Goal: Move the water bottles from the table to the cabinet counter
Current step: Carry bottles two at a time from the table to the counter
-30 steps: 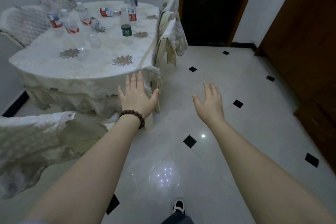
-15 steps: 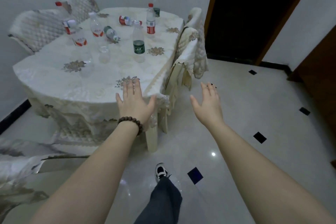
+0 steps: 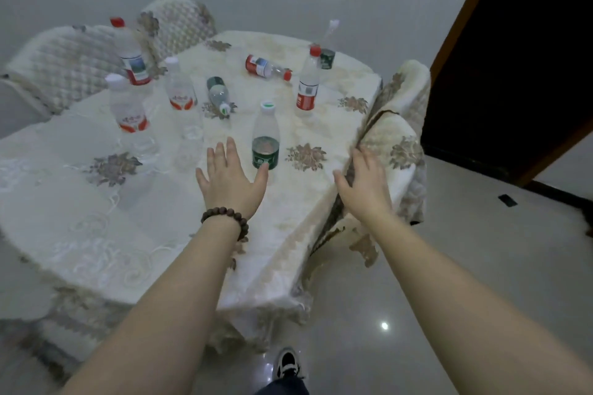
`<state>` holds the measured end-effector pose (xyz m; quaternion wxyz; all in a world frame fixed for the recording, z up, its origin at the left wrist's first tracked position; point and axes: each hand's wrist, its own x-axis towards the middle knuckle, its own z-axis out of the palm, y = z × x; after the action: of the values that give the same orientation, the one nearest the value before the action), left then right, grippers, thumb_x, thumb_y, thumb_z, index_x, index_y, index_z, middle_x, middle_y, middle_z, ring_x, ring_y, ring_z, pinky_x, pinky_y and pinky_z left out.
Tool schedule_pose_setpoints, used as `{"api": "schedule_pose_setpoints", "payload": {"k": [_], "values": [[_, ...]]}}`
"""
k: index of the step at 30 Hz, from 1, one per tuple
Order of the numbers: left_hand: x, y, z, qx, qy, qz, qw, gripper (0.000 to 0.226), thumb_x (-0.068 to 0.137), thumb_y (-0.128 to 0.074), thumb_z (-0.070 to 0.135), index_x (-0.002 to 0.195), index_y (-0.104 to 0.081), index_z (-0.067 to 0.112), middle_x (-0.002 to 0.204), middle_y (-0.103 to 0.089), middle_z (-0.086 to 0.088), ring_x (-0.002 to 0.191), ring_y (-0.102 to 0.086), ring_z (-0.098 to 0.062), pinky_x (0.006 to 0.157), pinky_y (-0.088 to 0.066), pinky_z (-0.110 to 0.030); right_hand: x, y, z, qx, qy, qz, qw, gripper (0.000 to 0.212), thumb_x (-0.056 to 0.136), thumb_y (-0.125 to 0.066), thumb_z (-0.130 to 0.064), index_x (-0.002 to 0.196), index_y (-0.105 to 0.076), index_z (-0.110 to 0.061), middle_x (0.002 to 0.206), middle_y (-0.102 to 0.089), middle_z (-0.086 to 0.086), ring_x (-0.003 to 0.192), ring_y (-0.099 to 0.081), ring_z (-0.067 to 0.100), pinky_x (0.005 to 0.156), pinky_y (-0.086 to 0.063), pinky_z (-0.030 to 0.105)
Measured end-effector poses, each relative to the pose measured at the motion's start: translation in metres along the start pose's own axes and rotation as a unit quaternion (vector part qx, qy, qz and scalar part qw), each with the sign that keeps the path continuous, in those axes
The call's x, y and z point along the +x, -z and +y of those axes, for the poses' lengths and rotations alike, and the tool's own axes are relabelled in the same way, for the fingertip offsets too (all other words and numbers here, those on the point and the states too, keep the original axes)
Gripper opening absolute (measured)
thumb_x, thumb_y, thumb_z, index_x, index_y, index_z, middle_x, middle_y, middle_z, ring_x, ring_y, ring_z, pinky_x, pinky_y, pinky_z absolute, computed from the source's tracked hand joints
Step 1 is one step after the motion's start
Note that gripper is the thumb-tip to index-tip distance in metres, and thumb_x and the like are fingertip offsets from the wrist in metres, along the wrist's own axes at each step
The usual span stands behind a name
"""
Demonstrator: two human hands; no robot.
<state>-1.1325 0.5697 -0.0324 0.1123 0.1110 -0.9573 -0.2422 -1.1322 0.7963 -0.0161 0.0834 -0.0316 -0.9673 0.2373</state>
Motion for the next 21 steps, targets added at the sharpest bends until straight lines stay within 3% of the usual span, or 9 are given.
{"api": "schedule_pose_setpoints", "payload": {"k": [8, 15, 21], "values": [[0.077, -0.025, 0.003, 0.016, 0.066, -0.014, 0.998, 0.082, 0.091, -0.037, 0.061, 0.154, -0.005, 0.019, 0.161, -0.007, -0.004, 0.148, 0.001, -0.019, 0.118, -0.001, -0.048, 0.121, -0.034, 0.001, 0.01, 0.039, -0.067, 0.997, 0.063, 0.097, -0.041, -0.044, 0.151, -0.02, -0.017, 0.161, -0.009, 0.005, 0.148, -0.002, 0.021, 0.12, -0.009, 0.043], [0.083, -0.044, 0.01, 0.003, 0.107, -0.001, 0.994, 0.083, 0.091, -0.039, 0.061, 0.153, -0.006, 0.019, 0.161, -0.008, -0.003, 0.148, 0.0, -0.018, 0.119, -0.005, -0.046, 0.175, -0.061, -0.001, 0.035, 0.098, -0.129, 0.986, 0.063, 0.097, -0.044, -0.039, 0.15, -0.021, -0.015, 0.16, -0.01, 0.007, 0.148, -0.003, 0.022, 0.12, -0.009, 0.044], [0.075, -0.064, 0.026, -0.001, 0.193, 0.045, 0.98, 0.085, 0.09, -0.039, 0.064, 0.154, -0.005, 0.02, 0.162, -0.007, -0.002, 0.148, -0.001, -0.017, 0.119, -0.006, -0.044, 0.214, -0.071, 0.003, 0.055, 0.178, -0.185, 0.965, 0.063, 0.096, -0.045, -0.038, 0.15, -0.021, -0.017, 0.161, -0.009, 0.006, 0.148, -0.002, 0.022, 0.12, -0.009, 0.043]]}}
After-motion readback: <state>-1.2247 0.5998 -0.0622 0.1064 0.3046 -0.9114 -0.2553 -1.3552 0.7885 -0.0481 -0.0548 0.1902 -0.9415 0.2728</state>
